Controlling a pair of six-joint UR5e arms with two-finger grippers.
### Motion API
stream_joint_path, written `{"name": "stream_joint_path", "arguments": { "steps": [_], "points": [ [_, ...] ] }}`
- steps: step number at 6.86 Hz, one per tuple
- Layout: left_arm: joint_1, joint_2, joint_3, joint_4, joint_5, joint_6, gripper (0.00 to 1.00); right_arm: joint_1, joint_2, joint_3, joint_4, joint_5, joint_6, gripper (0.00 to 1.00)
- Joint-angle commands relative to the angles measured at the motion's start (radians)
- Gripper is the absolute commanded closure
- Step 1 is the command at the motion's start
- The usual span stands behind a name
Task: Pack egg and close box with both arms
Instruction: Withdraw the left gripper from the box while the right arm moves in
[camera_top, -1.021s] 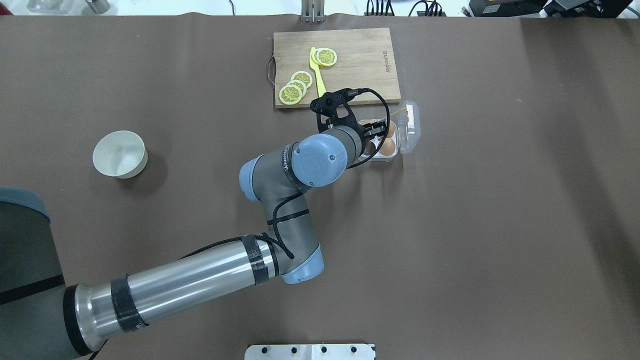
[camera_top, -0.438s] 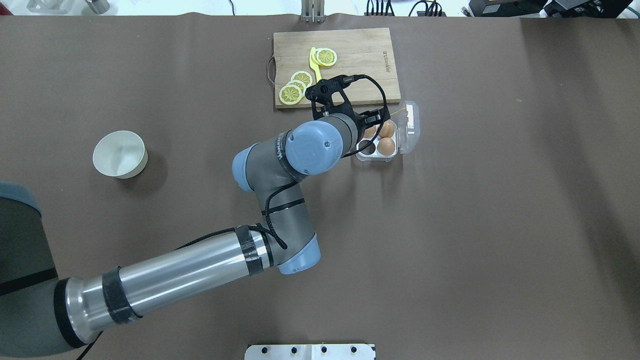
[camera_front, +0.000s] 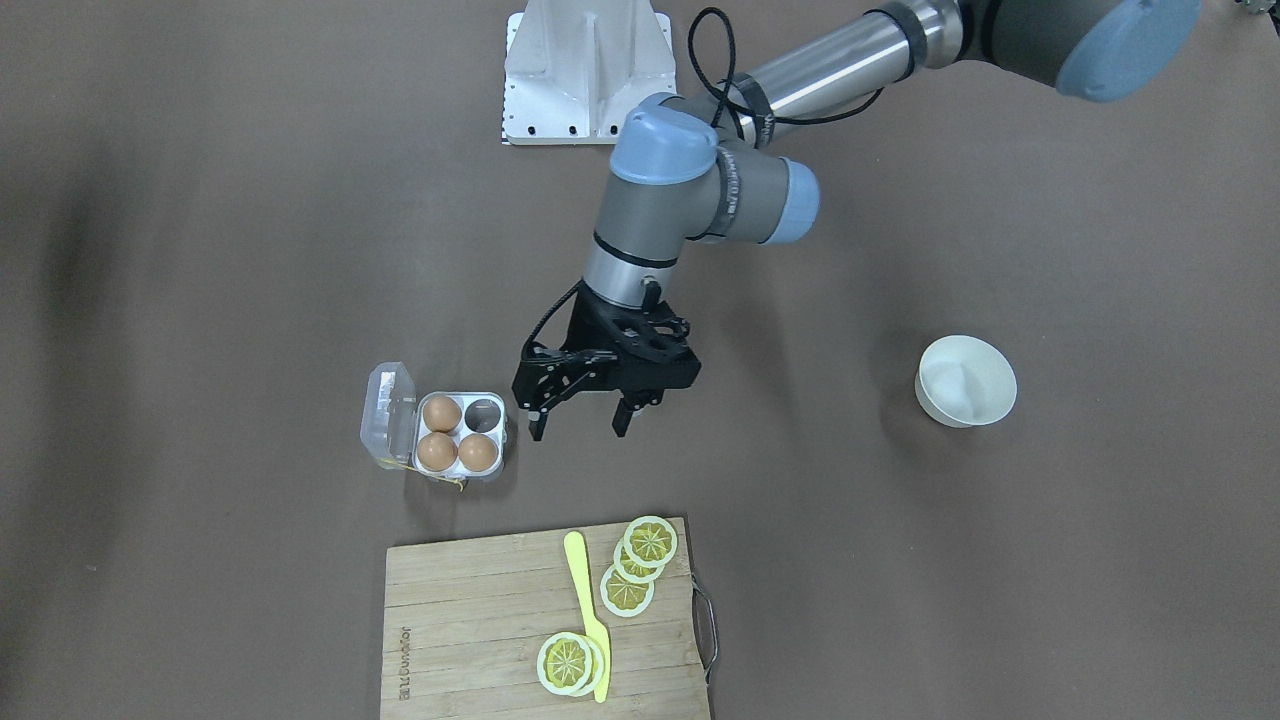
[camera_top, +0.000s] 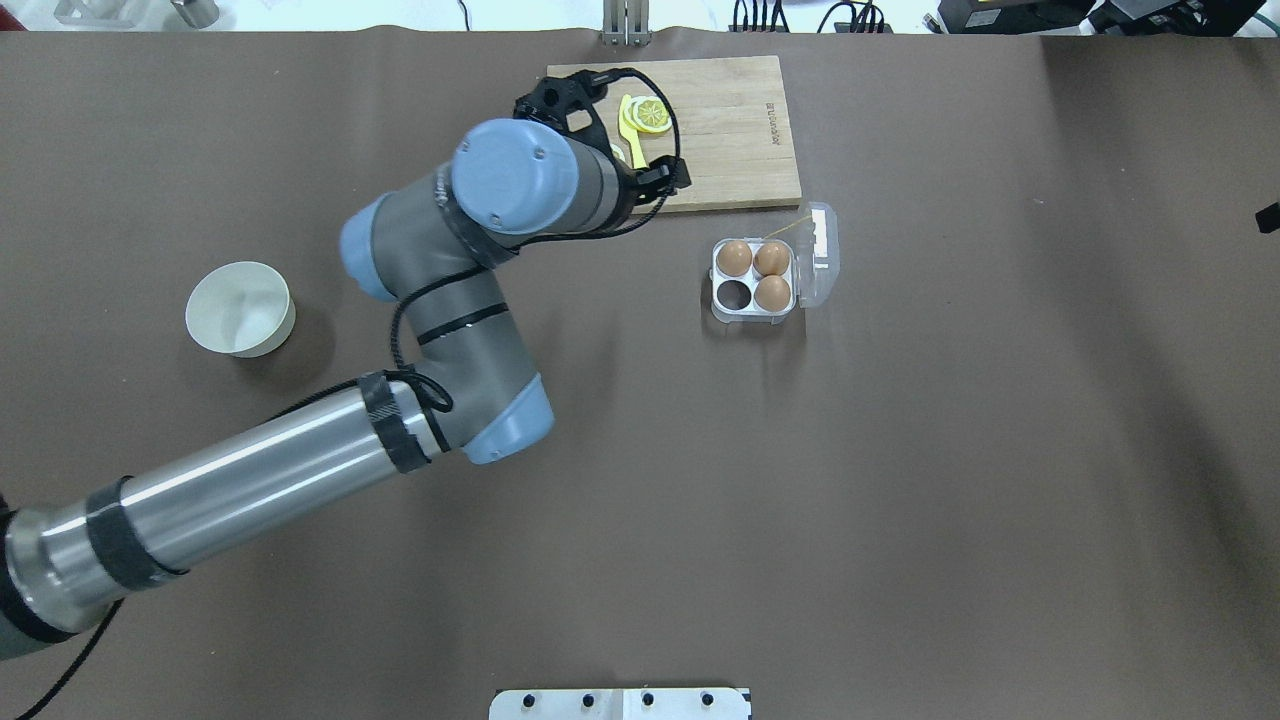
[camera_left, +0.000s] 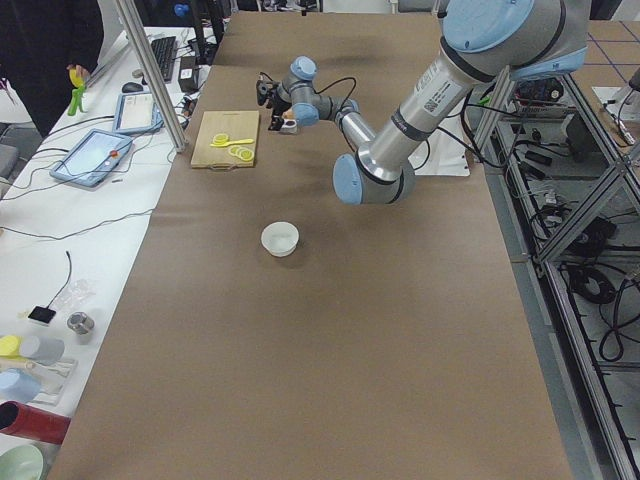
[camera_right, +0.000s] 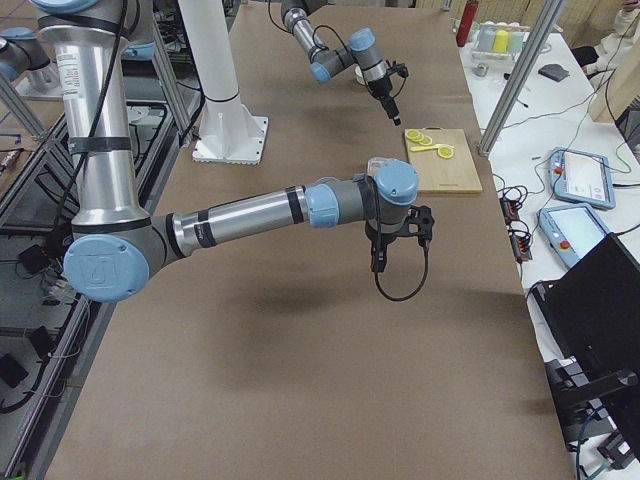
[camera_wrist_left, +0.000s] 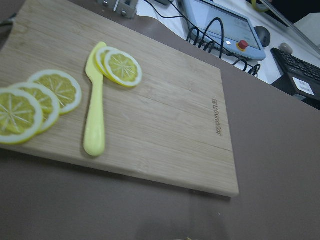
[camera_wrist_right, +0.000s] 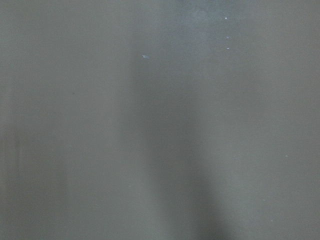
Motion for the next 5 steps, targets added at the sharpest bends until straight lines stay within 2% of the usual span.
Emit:
{"name": "stream_joint_path", "arguments": {
  "steps": [1, 2, 3, 4, 5],
  "points": [
    [-0.092, 0.139, -0.258, 0.178, -0.135, 0.1, 0.03, -0.084, 0.043, 0.003, 0.025, 0.007, 0.075, 0.41],
    [-0.149, 0.142, -0.316, 0.263, -0.209, 0.155, 0.03, -0.111, 0.037, -0.012, 0.124, 0.035, 0.081, 0.74],
    [-0.191, 0.18, -0.353, 0.277, -0.247, 0.195, 0.03, -0.15, 0.037, -0.026, 0.227, 0.037, 0.154, 0.87],
    [-0.232, 0.197, -0.361, 0.277, -0.293, 0.213, 0.03, -0.188, 0.041, -0.082, 0.407, 0.036, 0.264, 0.95],
    [-0.27, 0.202, -0.361, 0.277, -0.344, 0.242, 0.03, -0.244, 0.06, -0.119, 0.562, 0.021, 0.452, 0.99]
  ]
}}
